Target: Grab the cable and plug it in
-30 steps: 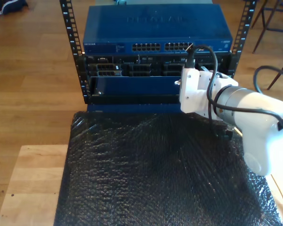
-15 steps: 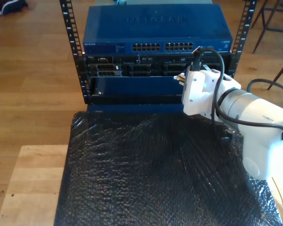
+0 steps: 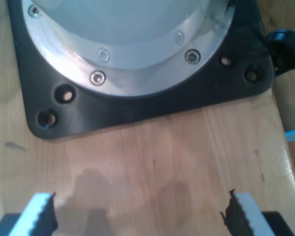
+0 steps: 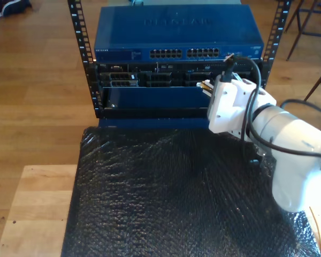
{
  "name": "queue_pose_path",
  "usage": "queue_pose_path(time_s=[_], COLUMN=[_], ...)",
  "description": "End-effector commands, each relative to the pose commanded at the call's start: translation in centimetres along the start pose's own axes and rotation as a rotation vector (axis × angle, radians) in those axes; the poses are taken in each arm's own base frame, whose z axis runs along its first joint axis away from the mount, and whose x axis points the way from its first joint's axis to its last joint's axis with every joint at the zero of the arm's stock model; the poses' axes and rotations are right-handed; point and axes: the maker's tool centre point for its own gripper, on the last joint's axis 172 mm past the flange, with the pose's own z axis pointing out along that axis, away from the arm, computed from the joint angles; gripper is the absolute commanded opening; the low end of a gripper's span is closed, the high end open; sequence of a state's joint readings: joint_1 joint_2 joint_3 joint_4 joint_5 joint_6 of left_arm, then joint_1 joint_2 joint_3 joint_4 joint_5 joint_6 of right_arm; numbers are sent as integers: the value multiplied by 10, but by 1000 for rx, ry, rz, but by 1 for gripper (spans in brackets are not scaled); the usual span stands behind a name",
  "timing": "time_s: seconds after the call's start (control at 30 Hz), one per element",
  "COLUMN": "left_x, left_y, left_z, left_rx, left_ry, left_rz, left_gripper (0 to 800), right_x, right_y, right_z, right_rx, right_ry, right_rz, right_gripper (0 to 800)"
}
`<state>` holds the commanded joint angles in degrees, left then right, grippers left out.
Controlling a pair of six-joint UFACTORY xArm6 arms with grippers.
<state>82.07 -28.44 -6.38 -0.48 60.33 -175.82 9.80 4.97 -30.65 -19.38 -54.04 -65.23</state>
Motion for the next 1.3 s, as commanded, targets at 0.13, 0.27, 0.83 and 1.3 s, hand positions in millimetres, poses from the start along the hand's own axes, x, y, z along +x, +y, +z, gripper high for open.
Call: queue_pose_path(time_s=[0.13, 0.27, 0.83, 1.3], left_x=[0, 0, 0, 0], left_y=[0, 0, 0, 0], left_z=[0, 0, 0, 0], left_rx=[0, 0, 0, 0], left_ry=[0, 0, 0, 0], left_rz=[0, 0, 0, 0], left_gripper=[800, 800, 800, 800], right_x=[-17, -14, -11, -18], right_y=[0, 1, 14, 21], right_z=[2, 0, -7, 7], right_rx=[-16, -44, -166, -271], right_ry=[-52, -54, -83, -82], right_rz=[14, 5, -7, -32], right_gripper=[2, 2, 2, 0])
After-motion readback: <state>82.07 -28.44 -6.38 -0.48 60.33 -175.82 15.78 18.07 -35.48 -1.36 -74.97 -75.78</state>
